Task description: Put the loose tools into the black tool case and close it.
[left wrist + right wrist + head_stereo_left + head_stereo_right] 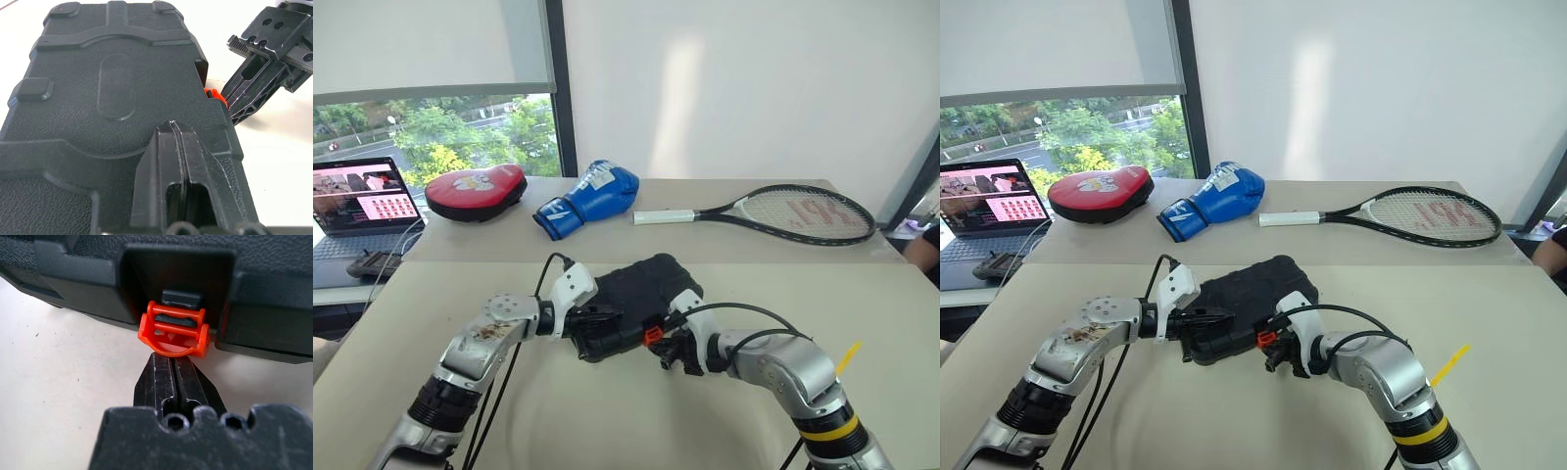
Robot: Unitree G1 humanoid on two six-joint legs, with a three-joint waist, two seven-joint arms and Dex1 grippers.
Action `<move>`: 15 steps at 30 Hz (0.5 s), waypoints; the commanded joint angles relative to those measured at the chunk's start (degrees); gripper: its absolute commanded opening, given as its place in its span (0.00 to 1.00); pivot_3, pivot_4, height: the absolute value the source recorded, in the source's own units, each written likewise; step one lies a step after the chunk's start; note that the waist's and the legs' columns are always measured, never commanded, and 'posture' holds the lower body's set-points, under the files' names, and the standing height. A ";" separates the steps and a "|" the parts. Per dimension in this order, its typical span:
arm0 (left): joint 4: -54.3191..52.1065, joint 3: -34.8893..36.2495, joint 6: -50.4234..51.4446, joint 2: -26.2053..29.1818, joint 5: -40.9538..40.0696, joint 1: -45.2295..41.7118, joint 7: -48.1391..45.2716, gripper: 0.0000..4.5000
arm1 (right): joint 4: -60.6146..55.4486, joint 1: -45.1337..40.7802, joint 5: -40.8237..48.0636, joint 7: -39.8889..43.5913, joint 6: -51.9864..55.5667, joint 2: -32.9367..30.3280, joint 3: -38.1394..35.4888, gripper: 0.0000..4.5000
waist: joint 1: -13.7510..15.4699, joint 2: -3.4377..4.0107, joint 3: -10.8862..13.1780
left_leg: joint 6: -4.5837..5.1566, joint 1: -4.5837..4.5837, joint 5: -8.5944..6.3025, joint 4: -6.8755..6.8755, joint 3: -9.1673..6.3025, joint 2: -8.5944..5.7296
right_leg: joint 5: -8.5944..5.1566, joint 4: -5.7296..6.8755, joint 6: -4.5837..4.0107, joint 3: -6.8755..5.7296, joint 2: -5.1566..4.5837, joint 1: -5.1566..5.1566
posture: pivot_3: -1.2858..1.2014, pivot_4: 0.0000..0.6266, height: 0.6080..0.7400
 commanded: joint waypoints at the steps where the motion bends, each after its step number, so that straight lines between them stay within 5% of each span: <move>1: 2.36 -5.72 3.45 0.66 2.68 3.55 -1.02 0.00 | -1.80 -3.77 -0.69 0.49 -4.52 0.90 -1.83 0.01 | -0.03 0.00 0.00 | 0.00 0.00 0.00 0.00 0.00 0.00 | 0.00 0.01 0.00 0.00 0.01 0.00 | 0.52 0.24 1.00; 15: 0.19 -7.28 4.04 1.93 3.44 7.09 -1.22 0.00 | -2.26 -10.55 -1.05 3.04 -3.65 -1.03 -3.11 0.01 | -0.97 0.01 0.01 | -0.04 0.01 0.02 -0.01 0.01 0.04 | 0.03 0.06 0.00 0.01 0.03 -0.04 | 0.52 0.24 1.00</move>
